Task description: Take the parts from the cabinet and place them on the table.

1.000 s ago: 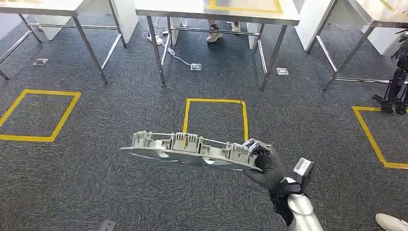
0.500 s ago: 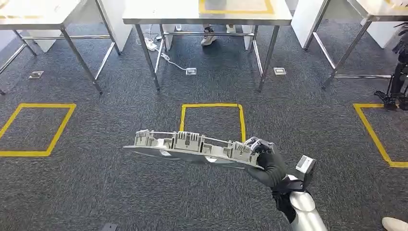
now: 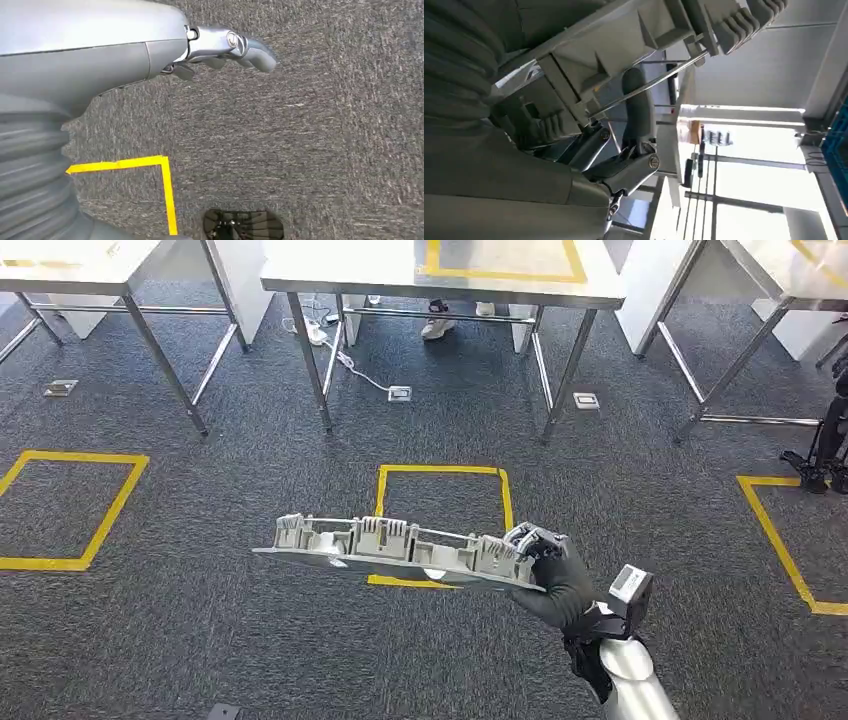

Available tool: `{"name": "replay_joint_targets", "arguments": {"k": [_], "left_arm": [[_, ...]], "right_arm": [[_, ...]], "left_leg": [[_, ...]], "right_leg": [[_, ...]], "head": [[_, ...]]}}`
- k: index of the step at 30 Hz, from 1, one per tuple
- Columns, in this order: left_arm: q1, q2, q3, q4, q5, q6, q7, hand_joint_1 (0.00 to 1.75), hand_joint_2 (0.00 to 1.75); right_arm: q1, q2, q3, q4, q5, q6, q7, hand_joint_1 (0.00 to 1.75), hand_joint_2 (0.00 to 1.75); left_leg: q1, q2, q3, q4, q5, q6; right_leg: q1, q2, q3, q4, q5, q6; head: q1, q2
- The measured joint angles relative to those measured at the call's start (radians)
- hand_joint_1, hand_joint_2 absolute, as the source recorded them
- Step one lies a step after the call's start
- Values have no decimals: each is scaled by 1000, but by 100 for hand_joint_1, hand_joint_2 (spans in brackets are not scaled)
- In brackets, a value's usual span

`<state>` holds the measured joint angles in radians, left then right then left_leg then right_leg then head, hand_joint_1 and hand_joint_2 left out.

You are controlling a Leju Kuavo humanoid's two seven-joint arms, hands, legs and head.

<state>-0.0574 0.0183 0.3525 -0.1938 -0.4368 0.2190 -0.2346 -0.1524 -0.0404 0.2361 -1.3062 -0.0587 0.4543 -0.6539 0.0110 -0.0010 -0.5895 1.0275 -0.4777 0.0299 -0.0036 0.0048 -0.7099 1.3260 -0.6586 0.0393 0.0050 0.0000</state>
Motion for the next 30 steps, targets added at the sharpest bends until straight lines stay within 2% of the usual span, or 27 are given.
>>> {"name": "replay_joint_targets", "arguments": {"k": [1,2,4,5,6,7,8,9,10,11,14,15,16,17,19,20,21,22,23,25,26,27,28,29,30], "left_arm": [[0,0,0,0,0,0,0,0,175],[0,0,0,0,0,0,1,0,175],[1,-1,1,0,1,0,-2,0,175],[-1,-3,3,2,2,0,-7,0,175],[-2,-3,4,1,2,0,-11,0,175],[-1,-2,5,1,1,0,-11,0,175],[2,-3,6,1,-2,0,-11,0,175],[3,-3,8,1,-7,0,-10,0,175],[1,-3,8,1,-10,0,-8,0,175],[-2,-5,8,1,-15,0,-6,0,175],[-10,-4,8,1,-28,-5,10,0,175],[-10,-4,8,1,-30,-5,13,0,175],[-10,-4,8,1,-32,-6,15,0,175],[-11,-4,8,1,-35,-7,15,0,175],[-13,-3,8,1,-37,-7,14,0,175],[-13,-3,8,1,-37,-7,14,0,175],[-16,-4,8,1,-38,-7,13,0,175],[-15,-4,8,1,-39,-7,13,0,175],[-12,-4,8,1,-39,-7,12,0,175],[-13,-9,8,1,-40,-8,11,0,175],[-14,-8,8,0,-41,-8,10,0,175],[-15,-8,8,0,-43,-8,10,0,175],[-16,-8,8,0,-49,-8,10,0,175],[-17,-8,8,0,-51,-9,11,0,175],[-17,-8,8,0,-54,-10,12,0,175]], "right_arm": [[5,-2,0,-2,-4,8,0,175,175],[8,-3,0,-6,-9,16,1,175,175],[9,-3,2,-20,-22,-1,35,175,175],[10,-2,2,-23,-24,-12,47,175,175],[10,-2,4,-26,-24,-22,55,175,175],[17,-2,6,-38,-19,-32,60,175,175],[23,-3,7,-47,-11,-43,62,175,175],[27,-4,7,-56,-5,-53,61,175,175],[34,-4,8,-70,-4,-59,56,175,175],[34,-4,8,-78,-3,-60,48,175,175],[34,-4,13,-100,4,-49,11,175,175],[34,-4,15,-102,11,-43,5,175,175],[34,-4,16,-104,20,-35,-2,175,175],[34,-4,17,-106,25,-31,-10,175,175],[34,-4,18,-114,31,-19,-24,175,175],[34,-4,19,-118,32,-12,-29,175,175],[35,-4,21,-121,31,-2,-34,175,175],[39,-5,23,-127,32,7,-36,175,175],[46,-5,27,-135,39,10,-39,175,175],[53,-6,31,-148,59,9,-41,175,175],[51,-6,35,-153,70,2,-43,175,175],[48,-6,41,-155,81,-4,-44,175,175],[49,-6,45,-155,87,-6,-44,175,175],[50,-6,52,-155,92,-6,-43,175,175],[49,-6,60,-155,94,-6,-43,175,175]], "left_leg": [[0,-1,11,0,-8,-2],[0,-3,26,0,-17,-5],[0,-2,47,-3,-36,-12],[-2,-2,60,2,-42,-17],[-2,-2,55,-4,-44,-23],[-3,-1,59,-11,-47,-30],[-3,-1,62,2,-36,-38],[-5,-1,70,-1,-42,-45],[-3,-1,65,11,-56,-48],[-2,-1,47,52,-76,-53],[-2,-1,-81,266,-166,-60],[-1,-1,-110,300,-167,-61],[-1,-1,-114,282,-141,-60],[-1,-1,-97,223,-91,-58],[-1,-1,-32,46,27,-53],[-3,-2,-20,11,24,-50],[-6,0,-21,4,-11,-39],[-6,0,-16,5,18,-32],[-8,-2,-16,7,16,-26],[0,-1,-10,-2,20,-14],[1,-1,-7,-3,17,-10],[1,0,-6,-3,15,-6],[1,0,-6,-3,13,-3],[1,1,-6,-2,11,-2],[1,1,-5,-1,9,-2]], "right_leg": [[-1,0,-1,-29,27,-1],[-1,0,18,-97,81,-4],[3,-3,77,-281,222,-19],[9,-6,76,-296,211,-22],[13,-7,76,-301,196,-26],[14,-5,78,-307,213,-34],[10,-5,81,-311,215,-39],[8,-5,92,-314,211,-45],[4,-5,103,-317,213,-51],[4,-5,108,-317,208,-57],[7,-4,117,-316,196,-64],[8,-2,124,-316,191,-65],[8,0,133,-316,185,-64],[7,2,143,-316,178,-62],[6,2,164,-315,163,-55],[9,3,170,-313,158,-50],[11,5,164,-310,154,-45],[11,5,163,-310,150,-38],[10,4,166,-312,148,-33],[11,4,169,-306,137,-21],[11,1,156,-276,120,-16],[8,1,121,-209,87,-10],[4,1,70,-118,49,-6],[2,1,25,-46,28,-3],[1,1,-8,-1,25,-2]], "head": [[2,0],[3,0],[6,0],[3,0],[5,0],[6,0],[5,0],[5,0],[4,0],[0,0],[-8,0],[-9,0],[-10,0],[-11,0],[-12,0],[-12,0],[-16,0],[-13,0],[-13,0],[-13,0],[-8,0],[-2,0],[0,0],[0,0],[1,0]]}}
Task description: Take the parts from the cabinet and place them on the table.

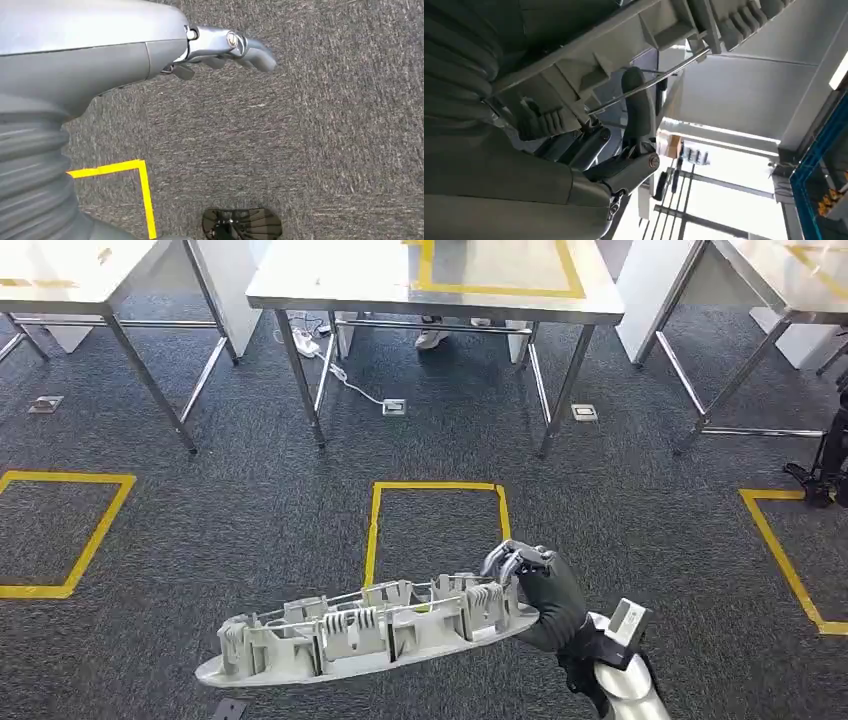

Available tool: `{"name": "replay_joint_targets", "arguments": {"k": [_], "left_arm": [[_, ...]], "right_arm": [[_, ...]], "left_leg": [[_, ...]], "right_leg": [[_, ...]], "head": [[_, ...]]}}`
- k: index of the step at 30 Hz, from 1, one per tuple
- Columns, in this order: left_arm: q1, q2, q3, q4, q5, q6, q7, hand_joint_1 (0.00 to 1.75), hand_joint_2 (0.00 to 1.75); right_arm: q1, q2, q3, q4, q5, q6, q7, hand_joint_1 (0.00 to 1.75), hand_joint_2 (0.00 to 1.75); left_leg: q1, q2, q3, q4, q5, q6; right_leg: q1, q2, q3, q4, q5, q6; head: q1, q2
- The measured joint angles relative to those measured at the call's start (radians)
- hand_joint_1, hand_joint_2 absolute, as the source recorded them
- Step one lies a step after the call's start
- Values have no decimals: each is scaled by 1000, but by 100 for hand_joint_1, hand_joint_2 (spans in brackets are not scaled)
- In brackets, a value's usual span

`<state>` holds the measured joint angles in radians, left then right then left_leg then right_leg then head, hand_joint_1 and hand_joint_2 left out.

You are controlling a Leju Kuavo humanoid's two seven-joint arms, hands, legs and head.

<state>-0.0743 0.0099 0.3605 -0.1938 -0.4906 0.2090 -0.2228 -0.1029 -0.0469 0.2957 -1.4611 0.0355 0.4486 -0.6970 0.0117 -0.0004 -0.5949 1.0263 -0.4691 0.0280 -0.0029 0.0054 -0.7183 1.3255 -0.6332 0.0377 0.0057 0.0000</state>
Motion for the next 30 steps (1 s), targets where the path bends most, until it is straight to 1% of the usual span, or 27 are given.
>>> {"name": "replay_joint_targets", "arguments": {"k": [1,2,3,4,5,6,9,10,11,12,13,14,15,16,17,18,19,20,21,22,24,25,26,27,28,29,30], "left_arm": [[0,0,0,0,-3,-1,1,0,175],[0,0,0,0,-6,-2,4,0,175],[-3,-2,0,0,-8,-3,8,0,175],[-5,-2,0,0,-10,-3,12,0,175],[-8,-2,0,0,-10,-4,14,0,175],[-13,-2,0,0,-10,-4,16,0,175],[-14,-1,0,0,-9,-3,16,0,175],[-15,0,0,-3,-9,-3,15,0,175],[-14,-1,0,-3,-9,-4,12,0,175],[-14,-1,0,-3,-9,-3,11,0,175],[-14,0,0,-3,-9,-3,10,0,175],[-13,1,0,-3,-8,-3,11,0,175],[-10,1,0,-3,-8,-3,11,0,175],[-8,1,0,-3,-8,-3,13,0,175],[-8,1,1,-3,-7,-3,14,0,175],[-8,1,1,-3,-7,-3,14,0,175],[-8,1,1,-3,-7,-3,14,0,175],[-7,3,2,-3,-6,-3,16,0,175],[-9,3,3,-2,-5,-2,16,0,175],[-9,3,5,-2,-4,0,16,0,175],[-7,3,9,-2,-3,0,16,0,175],[-7,3,9,-2,-3,0,16,0,175],[-5,2,9,-3,-3,0,16,0,175],[-4,3,10,-3,-3,0,16,0,175],[-4,3,10,-3,-3,0,16,0,175],[-1,3,10,-3,-3,0,16,0,175],[2,3,10,-3,-3,0,15,0,175]], "right_arm": [[-2,0,6,0,0,1,0,175,175],[-7,0,13,0,0,5,1,175,175],[-15,1,21,0,-1,7,2,175,175],[-25,2,28,0,-2,9,3,175,175],[-34,3,34,0,-3,11,4,175,175],[-42,5,39,0,-3,13,5,175,175],[-48,8,52,0,-4,16,8,175,175],[-48,8,54,0,-4,16,8,175,175],[-48,9,56,-1,-4,17,9,175,175],[-51,9,58,-1,-5,18,10,175,175],[-52,10,58,-1,-7,19,10,175,175],[-52,10,59,-1,-8,19,10,175,175],[-52,10,60,0,-7,19,11,175,175],[-53,10,60,0,-6,19,11,175,175],[-54,10,60,0,-4,17,11,175,175],[-57,10,60,0,-3,16,11,175,175],[-61,10,60,0,-3,15,11,175,175],[-66,10,60,1,-3,11,10,175,175],[-74,10,60,4,-3,10,10,175,175],[-79,10,60,5,-4,8,10,175,175],[-84,10,61,10,-6,6,7,175,175],[-87,10,61,13,-8,5,6,175,175],[-89,10,61,15,-9,5,5,175,175],[-93,10,62,15,-11,5,3,175,175],[-93,10,62,16,-13,0,0,175,175],[-90,10,62,16,-15,-2,-1,175,175],[-86,10,62,16,-13,-4,-1,175,175]], "left_leg": [[0,-1,2,1,-2,0],[0,-2,7,1,-5,-2],[0,-3,12,1,-9,-4],[0,-3,19,1,-13,-7],[0,-3,21,0,-16,-12],[-5,-5,20,3,-21,-21],[-1,-3,28,-10,-25,-39],[-6,0,32,-12,-32,-48],[-2,-1,29,15,-42,-51],[-1,-1,2,72,-73,-53],[0,-1,-41,156,-112,-55],[0,-1,-85,235,-141,-58],[0,-1,-120,292,-155,-59],[0,-1,-136,306,-142,-60],[1,-1,-125,266,-101,-59],[1,-1,-95,194,-53,-58],[1,-1,-52,98,-1,-56],[1,-1,-18,20,30,-53],[-4,-1,-6,2,5,-45],[-2,-1,-4,2,5,-35],[-4,-2,-3,-1,-4,-20],[1,-7,13,-1,-7,-13],[2,-6,21,-5,-12,-7],[2,-6,29,-7,-18,-3],[2,-6,36,-8,-25,-2],[2,-6,45,-9,-34,-2],[2,-6,56,-9,-44,-2]], "right_leg": [[-2,0,-9,-3,22,0],[-3,0,3,-47,64,-1],[-4,-1,38,-132,123,-4],[-3,-1,78,-223,169,-9],[-2,-3,108,-294,183,-16],[5,-4,113,-305,173,-19],[10,-1,114,-306,166,-35],[2,0,126,-317,171,-42],[-1,-1,135,-324,170,-48],[-2,-3,140,-324,167,-55],[-1,-3,144,-323,163,-59],[0,-3,147,-323,159,-61],[1,-3,150,-322,155,-61],[1,-1,155,-321,149,-61],[1,0,162,-320,141,-59],[1,1,172,-320,133,-56],[1,1,184,-319,124,-52],[2,0,191,-319,115,-47],[9,2,194,-315,104,-40],[8,2,197,-319,102,-35],[9,2,205,-312,107,-23],[7,1,207,-310,100,-19],[5,-2,201,-283,99,-15],[5,-2,168,-223,91,-10],[2,-2,114,-142,71,-3],[0,-2,57,-64,42,1],[0,-2,9,-10,14,3]], "head": [[1,0],[3,0],[3,0],[4,0],[5,0],[5,0],[4,0],[4,0],[3,0],[-6,0],[-8,0],[-10,0],[-11,0],[-12,0],[-13,0],[-14,0],[-15,0],[-17,0],[-18,0],[-16,0],[-14,0],[-14,0],[-11,0],[-7,0],[-3,0],[-1,0],[0,0]]}}
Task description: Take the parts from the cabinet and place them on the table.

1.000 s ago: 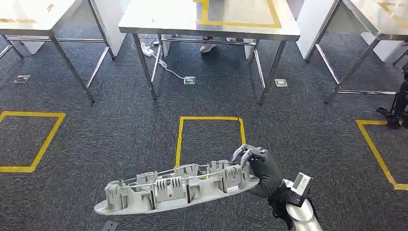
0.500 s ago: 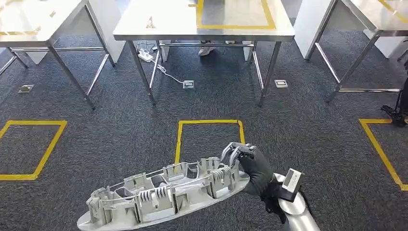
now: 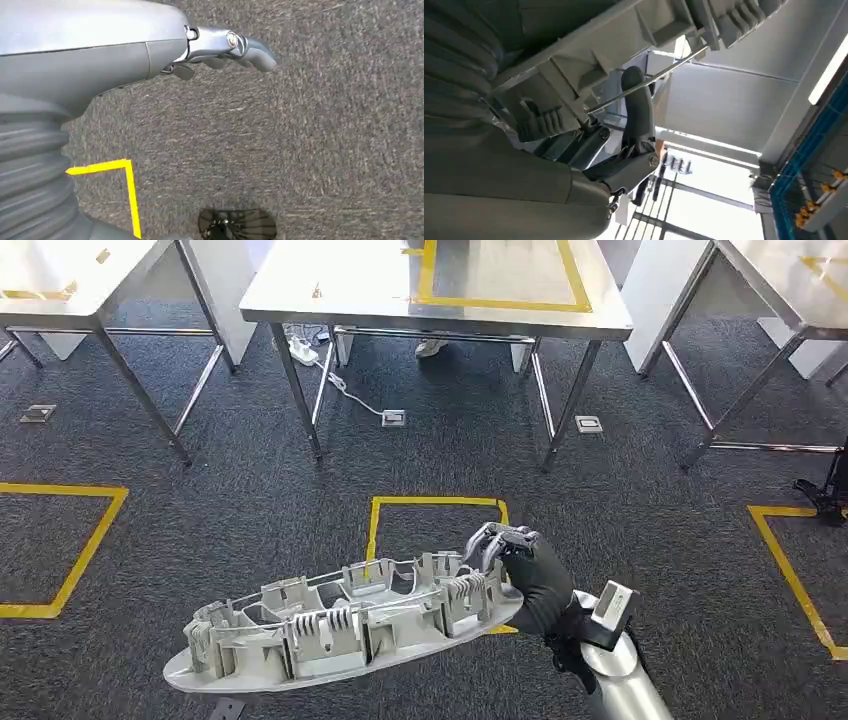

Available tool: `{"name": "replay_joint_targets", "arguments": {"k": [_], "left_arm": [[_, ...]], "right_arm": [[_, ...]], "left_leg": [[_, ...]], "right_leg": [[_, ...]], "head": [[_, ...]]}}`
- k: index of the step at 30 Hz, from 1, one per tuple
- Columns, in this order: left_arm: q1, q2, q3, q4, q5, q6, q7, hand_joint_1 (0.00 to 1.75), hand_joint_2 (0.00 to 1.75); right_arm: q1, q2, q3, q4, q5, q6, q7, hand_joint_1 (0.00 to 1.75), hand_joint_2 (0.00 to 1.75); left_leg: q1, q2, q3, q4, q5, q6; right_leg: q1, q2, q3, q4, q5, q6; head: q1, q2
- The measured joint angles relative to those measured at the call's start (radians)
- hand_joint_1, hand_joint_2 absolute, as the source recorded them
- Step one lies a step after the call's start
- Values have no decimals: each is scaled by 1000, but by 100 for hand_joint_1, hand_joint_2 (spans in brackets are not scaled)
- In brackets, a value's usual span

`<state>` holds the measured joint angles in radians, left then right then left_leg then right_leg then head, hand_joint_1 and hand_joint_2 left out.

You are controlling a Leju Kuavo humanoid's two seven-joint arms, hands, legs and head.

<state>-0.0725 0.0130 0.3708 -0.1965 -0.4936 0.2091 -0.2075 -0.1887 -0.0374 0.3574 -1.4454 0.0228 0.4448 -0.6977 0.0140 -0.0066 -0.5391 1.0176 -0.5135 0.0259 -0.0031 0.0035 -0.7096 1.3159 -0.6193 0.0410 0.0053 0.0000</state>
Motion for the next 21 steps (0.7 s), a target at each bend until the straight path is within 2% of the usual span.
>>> {"name": "replay_joint_targets", "arguments": {"k": [1,2,3,4,5,6,7,8,9,10,11,12,13,14,15,16,17,18,19,20,21], "left_arm": [[3,0,0,0,0,0,-2,0,175],[5,0,0,0,0,0,-3,0,175],[7,0,0,0,0,0,-5,0,175],[8,0,0,0,0,0,-6,0,175],[9,0,0,0,0,0,-6,0,175],[9,-2,2,3,0,0,-6,0,175],[8,-2,2,3,0,0,-7,0,175],[10,-1,3,2,0,0,-7,0,175],[12,0,5,2,-1,0,-7,0,175],[9,1,6,2,-2,0,-7,0,175],[8,0,6,1,-3,0,-7,0,175],[5,0,6,1,-3,0,-7,0,175],[5,0,7,2,-3,0,-7,0,175],[6,0,7,2,-3,0,-7,0,175],[10,1,8,2,-3,0,-7,0,175],[15,1,8,2,-4,0,-7,0,175],[17,1,8,3,-5,0,-7,0,175],[19,1,8,3,-7,0,-7,0,175],[19,2,8,3,-10,0,-7,0,175],[19,2,8,3,-12,0,-7,0,175],[21,2,8,5,-14,0,-7,0,175]], "right_arm": [[5,0,0,0,2,-5,1,175,175],[11,-1,0,0,3,-10,1,175,175],[16,-2,-1,0,3,-13,0,175,175],[17,-3,-2,0,5,-16,0,175,175],[18,-4,-4,0,7,-19,0,175,175],[20,-6,-6,0,7,-21,0,175,175],[25,-8,-7,0,7,-24,0,175,175],[27,-9,-10,-5,7,-26,0,175,175],[28,-10,-13,-9,8,-28,1,175,175],[27,-12,-14,-13,7,-28,1,175,175],[31,-13,-16,-23,5,-28,-1,175,175],[30,-14,-19,-27,3,-28,-2,175,175],[30,-14,-21,-29,1,-28,-1,175,175],[34,-14,-23,-31,-1,-26,-1,175,175],[40,-16,-26,-33,-2,-26,0,175,175],[45,-17,-30,-34,-2,-26,0,175,175],[49,-18,-32,-34,-2,-26,0,175,175],[52,-19,-34,-34,-2,-25,0,175,175],[55,-20,-36,-37,-2,-25,0,175,175],[58,-20,-38,-41,-2,-25,0,175,175],[60,-21,-40,-44,-2,-24,0,175,175]], "left_leg": [[0,0,13,0,-10,0],[0,-1,29,0,-22,0],[0,-2,49,-1,-36,-1],[0,-2,69,-2,-50,-4],[0,-2,75,-4,-64,-7],[-2,-1,94,0,-78,-12],[-3,-5,98,-9,-89,-21],[-3,-1,115,-29,-100,-27],[-4,-1,132,-14,-81,-37],[-5,-2,137,-1,-67,-45],[-3,1,114,46,-55,-47],[-3,1,75,124,-39,-47],[-3,1,24,197,-48,-48],[-3,1,-24,251,-83,-52],[-3,1,-66,285,-142,-52],[-3,1,-98,291,-193,-51],[-3,1,-114,273,-209,-52],[-3,1,-118,229,-188,-52],[-3,1,-112,166,-138,-50],[-3,2,-103,94,-54,-48],[-3,4,-103,26,56,-47]], "right_leg": [[-1,0,-28,14,-9,0],[-1,0,-37,-9,1,-2],[-1,0,-31,-67,33,-7],[0,0,-14,-146,93,-13],[3,-2,3,-229,175,-22],[9,-8,-1,-290,252,-29],[14,-7,6,-285,237,-32],[16,-5,17,-287,229,-37],[11,-2,27,-301,227,-43],[11,1,50,-302,225,-54],[7,-1,68,-309,218,-60],[7,-2,84,-309,205,-69],[7,-2,96,-309,194,-72],[8,-1,109,-309,182,-73],[8,1,125,-309,167,-74],[8,4,143,-309,153,-73],[8,7,159,-309,139,-72],[7,9,179,-309,124,-70],[7,9,197,-309,110,-68],[6,9,214,-309,96,-65],[9,9,220,-307,82,-59]], "head": [[1,0],[2,0],[3,0],[5,0],[5,0],[6,0],[8,0],[6,0],[7,0],[4,0],[3,0],[1,0],[-3,0],[-6,0],[-8,0],[-9,0],[-10,0],[-11,0],[-13,0],[-14,0],[-16,0]]}}
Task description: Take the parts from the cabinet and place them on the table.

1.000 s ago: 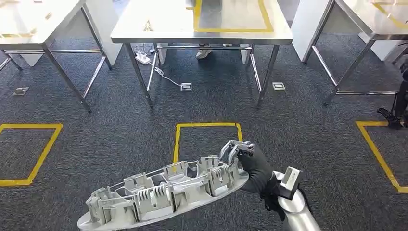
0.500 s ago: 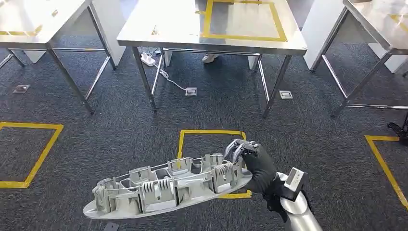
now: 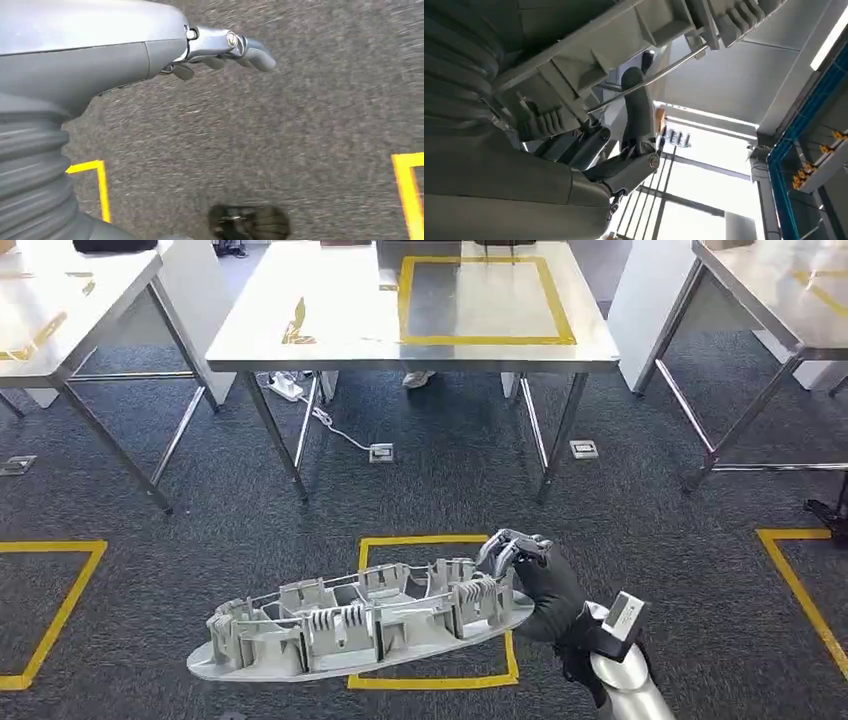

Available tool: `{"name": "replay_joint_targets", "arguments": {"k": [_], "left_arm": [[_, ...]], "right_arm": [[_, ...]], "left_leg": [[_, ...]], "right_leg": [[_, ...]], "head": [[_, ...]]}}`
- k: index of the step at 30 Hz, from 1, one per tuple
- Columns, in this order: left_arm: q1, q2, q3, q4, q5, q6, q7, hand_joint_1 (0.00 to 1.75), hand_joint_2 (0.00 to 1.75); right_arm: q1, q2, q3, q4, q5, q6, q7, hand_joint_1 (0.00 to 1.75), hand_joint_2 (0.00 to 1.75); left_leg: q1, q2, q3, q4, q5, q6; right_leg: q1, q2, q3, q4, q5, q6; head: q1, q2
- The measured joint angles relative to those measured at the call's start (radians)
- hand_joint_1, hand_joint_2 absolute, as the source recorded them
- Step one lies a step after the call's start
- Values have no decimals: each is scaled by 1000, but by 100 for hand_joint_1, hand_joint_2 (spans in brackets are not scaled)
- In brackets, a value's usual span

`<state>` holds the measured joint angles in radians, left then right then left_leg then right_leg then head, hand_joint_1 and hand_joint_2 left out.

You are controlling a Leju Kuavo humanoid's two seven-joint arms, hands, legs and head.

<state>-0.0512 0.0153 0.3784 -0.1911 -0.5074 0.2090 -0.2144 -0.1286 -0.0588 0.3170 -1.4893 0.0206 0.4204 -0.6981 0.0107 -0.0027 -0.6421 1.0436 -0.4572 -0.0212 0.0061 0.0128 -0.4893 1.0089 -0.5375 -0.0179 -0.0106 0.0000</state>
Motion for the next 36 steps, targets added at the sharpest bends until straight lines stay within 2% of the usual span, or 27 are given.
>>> {"name": "replay_joint_targets", "arguments": {"k": [2,3,5,7,9,10,11,12,13,14,15,16,17,18,19,20,22,23,25,26,27,28,29,31,33,35,36], "left_arm": [[-2,0,0,0,-3,-2,0,0,175],[-2,0,0,-1,-4,-2,0,0,175],[-5,-4,0,-1,-10,-3,0,0,175],[-7,-3,0,-2,-13,-3,-3,0,175],[-7,-3,0,-2,-16,-3,-3,0,175],[-6,-3,0,-2,-18,-3,-3,0,175],[-5,-3,0,-2,-19,-3,-3,0,175],[-5,-3,0,-2,-19,-3,-3,0,175],[-6,-3,0,-2,-19,-3,-3,0,175],[-6,-4,0,-2,-19,-3,-3,0,175],[-3,-5,0,-2,-19,-4,-3,0,175],[-7,-10,0,1,-19,-5,-3,0,175],[-7,-9,0,0,-19,-5,-3,0,175],[-5,-8,1,-2,-19,-5,-6,0,175],[-6,-8,1,-3,-19,-5,-8,0,175],[-8,-5,1,-4,-19,-5,-9,0,175],[-10,-8,1,-4,-19,-5,-10,0,175],[-10,-8,1,-4,-18,-5,-10,0,175],[-4,-5,2,-4,-14,-5,-10,0,175],[-2,-5,2,-4,-13,-5,-10,0,175],[-1,-5,4,-3,-13,-5,-10,0,175],[0,-4,7,-3,-13,-5,-10,0,175],[0,-3,8,-2,-13,-5,-10,0,175],[9,-2,15,2,-10,-5,-9,0,175],[8,0,19,2,-10,-5,-6,0,175],[4,0,21,2,-10,-4,-7,0,175],[3,-2,24,2,-9,-3,-8,0,175]], "right_arm": [[6,-2,-4,-8,-1,3,0,175,175],[9,-3,-8,-16,1,5,1,175,175],[14,-6,-17,-25,2,7,0,175,175],[23,-7,-22,-40,5,9,-1,175,175],[37,-11,-27,-43,7,8,0,175,175],[45,-13,-30,-46,10,8,0,175,175],[50,-14,-32,-47,11,8,1,175,175],[54,-15,-35,-47,13,8,1,175,175],[57,-16,-38,-48,13,8,1,175,175],[60,-16,-42,-51,13,8,0,175,175],[63,-17,-44,-51,13,7,0,175,175],[68,-18,-48,-52,14,5,-1,175,175],[74,-18,-50,-56,19,4,0,175,175],[77,-19,-54,-67,26,1,1,175,175],[75,-20,-58,-71,30,0,1,175,175],[74,-20,-62,-74,28,1,0,175,175],[72,-21,-69,-80,21,10,-1,175,175],[71,-21,-72,-80,22,14,0,175,175],[73,-22,-78,-80,23,16,0,175,175],[74,-22,-82,-80,23,17,1,175,175],[74,-23,-87,-81,23,17,1,175,175],[74,-23,-91,-82,22,17,0,175,175],[72,-23,-93,-82,22,18,0,175,175],[67,-23,-95,-81,21,19,0,175,175],[57,-23,-98,-82,20,24,1,175,175],[42,-23,-100,-82,21,26,1,175,175],[34,-23,-101,-82,21,27,0,175,175]], "left_leg": [[-4,3,15,3,-14,15],[1,0,19,-6,0,26],[5,-2,46,-6,-3,41],[5,-2,64,-8,-19,50],[5,-2,81,-10,-39,51],[5,-4,92,-10,-49,51],[5,-5,106,-10,-62,50],[5,-6,123,-10,-75,49],[4,-7,141,-11,-89,48],[4,-6,159,-12,-103,46],[4,-6,160,-16,-115,44],[0,-8,176,-11,-128,37],[0,-9,183,-25,-141,30],[-2,-9,215,-28,-134,24],[-2,-8,215,-21,-118,16],[-3,-9,209,2,-113,10],[-2,-5,140,132,-86,7],[-1,-5,86,200,-104,2],[-1,-5,5,268,-198,-3],[-1,-5,-21,269,-237,-3],[-1,-5,-38,245,-253,0],[-1,-4,-40,197,-233,2],[-1,-4,-37,135,-179,3],[-3,-1,-48,5,47,8],[-9,1,-31,12,40,26],[-7,-1,-11,4,30,45],[-3,-3,2,-2,23,51]], "right_leg": [[4,5,16,-2,-31,14],[5,5,29,15,-20,21],[4,1,20,50,-14,30],[2,-3,-62,178,-12,42],[-3,-4,-166,293,-83,50],[-4,-4,-203,316,-120,52],[-5,-5,-225,308,-134,51],[-5,-6,-231,271,-122,49],[-3,-6,-225,207,-81,44],[-1,-6,-213,128,-5,37],[4,-11,-207,57,100,24],[13,-9,-211,24,151,18],[13,-9,-200,24,142,19],[13,-6,-189,12,136,15],[10,-7,-178,8,128,8],[5,-5,-154,4,128,2],[2,-8,-120,0,103,-9],[2,-8,-105,0,89,-11],[2,-5,-75,0,61,-12],[2,-3,-57,0,47,-12],[2,-2,-35,0,29,-12],[2,-2,-12,0,12,-11],[1,-2,10,0,-5,-8],[6,-2,36,7,-41,2],[6,4,55,-5,-66,16],[6,4,56,19,-47,30],[3,0,34,65,-32,36]], "head": [[0,0],[-1,0],[3,0],[11,0],[12,0],[13,0],[15,0],[16,0],[16,0],[19,0],[21,0],[20,0],[24,0],[24,0],[22,0],[21,0],[16,0],[11,0],[9,0],[7,0],[6,0],[5,0],[5,0],[3,0],[6,0],[5,0],[7,0]]}}
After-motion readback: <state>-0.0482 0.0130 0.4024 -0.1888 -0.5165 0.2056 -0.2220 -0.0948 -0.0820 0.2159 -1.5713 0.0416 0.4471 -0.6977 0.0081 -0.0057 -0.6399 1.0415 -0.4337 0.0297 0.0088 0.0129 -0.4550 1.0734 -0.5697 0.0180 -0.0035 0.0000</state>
